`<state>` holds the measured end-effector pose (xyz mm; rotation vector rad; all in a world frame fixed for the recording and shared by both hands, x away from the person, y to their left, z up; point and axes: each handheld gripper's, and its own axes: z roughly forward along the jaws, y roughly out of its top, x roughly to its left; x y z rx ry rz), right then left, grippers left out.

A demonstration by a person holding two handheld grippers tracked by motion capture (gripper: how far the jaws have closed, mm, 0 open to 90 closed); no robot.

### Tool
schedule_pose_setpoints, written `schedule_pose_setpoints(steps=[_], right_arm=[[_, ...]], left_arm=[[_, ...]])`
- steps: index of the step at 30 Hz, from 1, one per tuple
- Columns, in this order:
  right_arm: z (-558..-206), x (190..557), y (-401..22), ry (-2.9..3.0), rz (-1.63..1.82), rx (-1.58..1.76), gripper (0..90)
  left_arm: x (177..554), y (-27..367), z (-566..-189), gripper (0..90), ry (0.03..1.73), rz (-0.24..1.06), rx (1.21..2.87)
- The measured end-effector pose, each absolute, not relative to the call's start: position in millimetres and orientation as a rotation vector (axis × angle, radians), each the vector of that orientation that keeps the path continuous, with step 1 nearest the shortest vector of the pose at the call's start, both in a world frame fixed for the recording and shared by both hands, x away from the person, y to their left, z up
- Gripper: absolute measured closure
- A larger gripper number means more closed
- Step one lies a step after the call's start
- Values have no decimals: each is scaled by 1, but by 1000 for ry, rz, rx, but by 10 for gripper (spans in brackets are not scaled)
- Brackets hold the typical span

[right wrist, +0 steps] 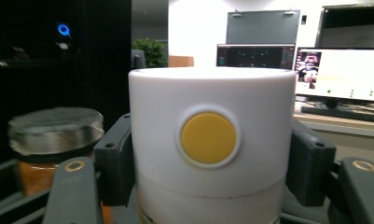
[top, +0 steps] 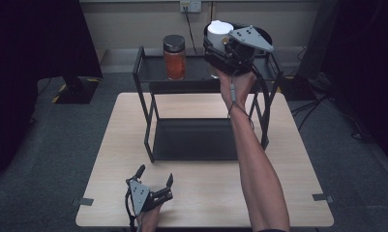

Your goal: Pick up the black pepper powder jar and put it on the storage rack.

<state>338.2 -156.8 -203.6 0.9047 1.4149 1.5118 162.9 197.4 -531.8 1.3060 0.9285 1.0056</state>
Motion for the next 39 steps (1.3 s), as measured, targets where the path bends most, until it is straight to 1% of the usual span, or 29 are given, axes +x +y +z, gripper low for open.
schedule_pose_setpoints(steps=[9, 18, 27, 30, 39], right_arm=[[-208, 350, -153, 1430, 1484, 924, 302], [-214, 350, -158, 1402, 1530, 951, 301], [-211, 351, -159, 1419, 1533, 960, 290], [-212, 352, -161, 1414, 1557, 959, 183], [-217, 343, -160, 1393, 1541, 897, 0]], left_arm=[[163, 198, -532, 4, 926, 1003, 1308], [163, 198, -532, 4, 926, 1003, 1308], [163, 198, -532, 4, 927, 1004, 1307], [163, 198, -532, 4, 927, 1004, 1307], [163, 198, -532, 4, 927, 1005, 1307]])
